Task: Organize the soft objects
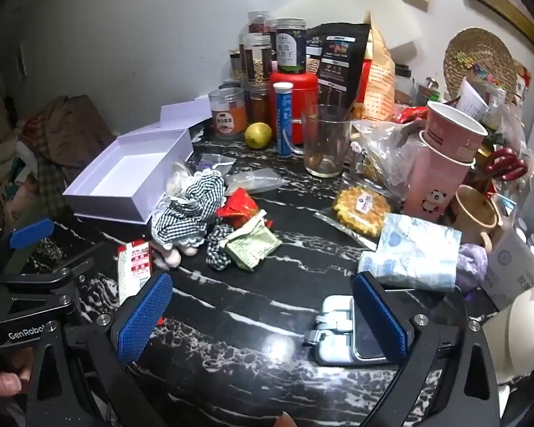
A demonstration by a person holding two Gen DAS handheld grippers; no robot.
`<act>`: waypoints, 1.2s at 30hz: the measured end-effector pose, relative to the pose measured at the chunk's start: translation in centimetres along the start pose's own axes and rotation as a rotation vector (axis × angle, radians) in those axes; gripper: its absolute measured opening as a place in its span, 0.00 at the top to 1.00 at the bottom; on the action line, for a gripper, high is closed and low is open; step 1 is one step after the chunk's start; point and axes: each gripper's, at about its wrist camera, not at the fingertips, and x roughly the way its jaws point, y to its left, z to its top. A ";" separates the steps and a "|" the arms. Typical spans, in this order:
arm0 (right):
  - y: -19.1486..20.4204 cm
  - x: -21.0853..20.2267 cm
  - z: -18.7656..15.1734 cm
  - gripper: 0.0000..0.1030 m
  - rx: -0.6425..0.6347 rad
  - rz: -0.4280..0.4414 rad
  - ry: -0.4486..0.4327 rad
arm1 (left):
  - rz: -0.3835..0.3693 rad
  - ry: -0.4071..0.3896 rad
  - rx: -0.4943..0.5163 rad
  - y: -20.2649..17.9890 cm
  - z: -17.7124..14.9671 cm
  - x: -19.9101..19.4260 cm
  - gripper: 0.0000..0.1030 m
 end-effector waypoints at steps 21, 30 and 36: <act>0.3 0.0 0.2 0.00 -0.003 0.021 -0.010 | -0.017 -0.012 -0.023 0.4 0.1 -0.5 0.00; 0.6 -0.1 0.3 0.00 -0.008 0.022 -0.012 | -0.016 -0.015 -0.036 0.7 0.0 -0.7 0.00; 0.7 -0.3 0.4 0.00 -0.010 0.022 -0.016 | -0.018 -0.017 -0.037 0.7 0.0 -0.8 0.00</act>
